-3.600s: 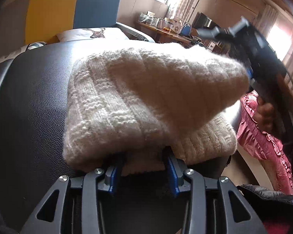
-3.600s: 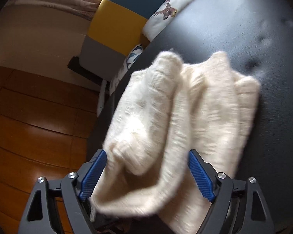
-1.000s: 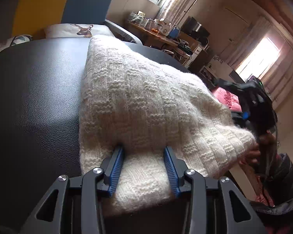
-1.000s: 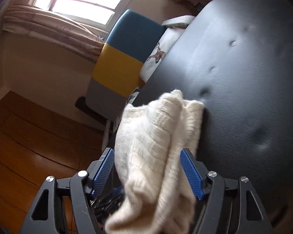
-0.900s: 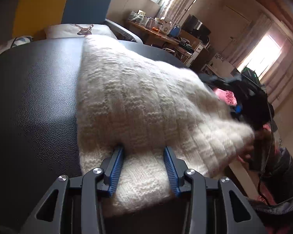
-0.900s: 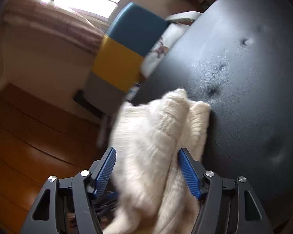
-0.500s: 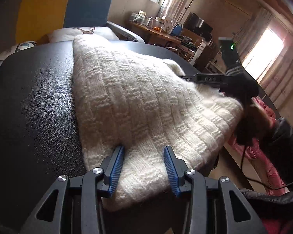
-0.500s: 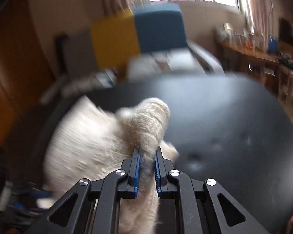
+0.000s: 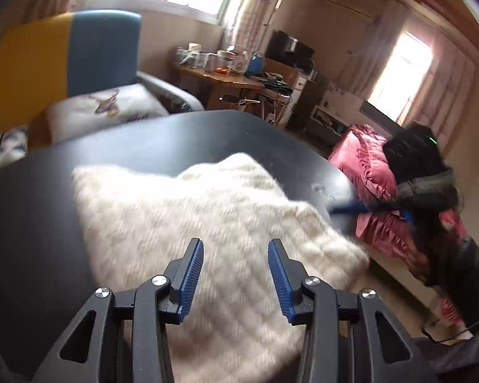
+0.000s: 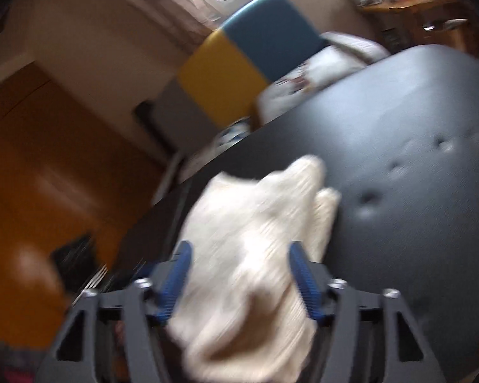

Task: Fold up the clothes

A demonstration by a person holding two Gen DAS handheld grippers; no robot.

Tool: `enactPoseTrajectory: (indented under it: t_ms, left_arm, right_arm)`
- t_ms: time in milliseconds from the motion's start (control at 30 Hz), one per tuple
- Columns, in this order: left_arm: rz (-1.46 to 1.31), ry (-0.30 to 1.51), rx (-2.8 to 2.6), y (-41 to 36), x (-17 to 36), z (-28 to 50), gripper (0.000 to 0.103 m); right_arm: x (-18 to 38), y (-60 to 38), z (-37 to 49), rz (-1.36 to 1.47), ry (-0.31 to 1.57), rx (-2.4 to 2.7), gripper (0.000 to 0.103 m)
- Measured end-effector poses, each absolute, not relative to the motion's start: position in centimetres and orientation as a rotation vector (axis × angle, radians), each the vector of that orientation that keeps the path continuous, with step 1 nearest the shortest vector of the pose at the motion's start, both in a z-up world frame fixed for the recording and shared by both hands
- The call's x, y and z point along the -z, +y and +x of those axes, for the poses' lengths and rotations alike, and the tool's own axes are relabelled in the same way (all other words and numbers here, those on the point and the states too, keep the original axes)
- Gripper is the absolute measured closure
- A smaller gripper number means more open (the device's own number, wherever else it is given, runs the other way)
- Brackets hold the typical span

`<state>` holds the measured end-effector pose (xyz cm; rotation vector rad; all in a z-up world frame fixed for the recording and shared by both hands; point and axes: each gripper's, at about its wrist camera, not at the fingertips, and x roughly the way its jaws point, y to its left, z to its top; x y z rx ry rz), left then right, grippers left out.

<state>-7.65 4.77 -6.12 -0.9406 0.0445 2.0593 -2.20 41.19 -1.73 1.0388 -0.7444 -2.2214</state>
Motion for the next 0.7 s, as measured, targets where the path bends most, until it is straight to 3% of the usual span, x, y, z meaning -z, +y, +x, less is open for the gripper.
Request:
enactPoseTrajectory:
  t_ms: [167,400,433,500,533,700]
  left_arm:
    - [-0.946,0.129,-2.056,8.2,5.8,-10.2,0.061]
    - [-1.021,0.186,-2.057,11.3,8.1,-12.7,0.060]
    - [-1.025,0.177,-2.056,11.4,8.3,-12.8,0.060]
    - [-1.034,0.159,-2.054,11.5,8.6,-12.9,0.058]
    - [-1.038,0.150,-2.053,11.6,8.8,-13.0,0.058]
    - [-1.060,0.104,-2.047,11.8,9.6,-13.4,0.058]
  right_arm:
    - [2.6,38.3,1.0,1.165,-0.579,2.071,0.026]
    - [6.3,36.1,1.1,1.205,-0.578,1.913,0.028]
    - [6.9,35.9,1.1,1.212,-0.579,1.887,0.033]
    - [9.5,37.3,2.0,1.316,-0.596,1.889,0.063]
    - [10.9,38.2,2.6,1.377,-0.605,1.894,0.097]
    - [12.4,40.3,3.8,1.357,-0.728,1.918,0.097]
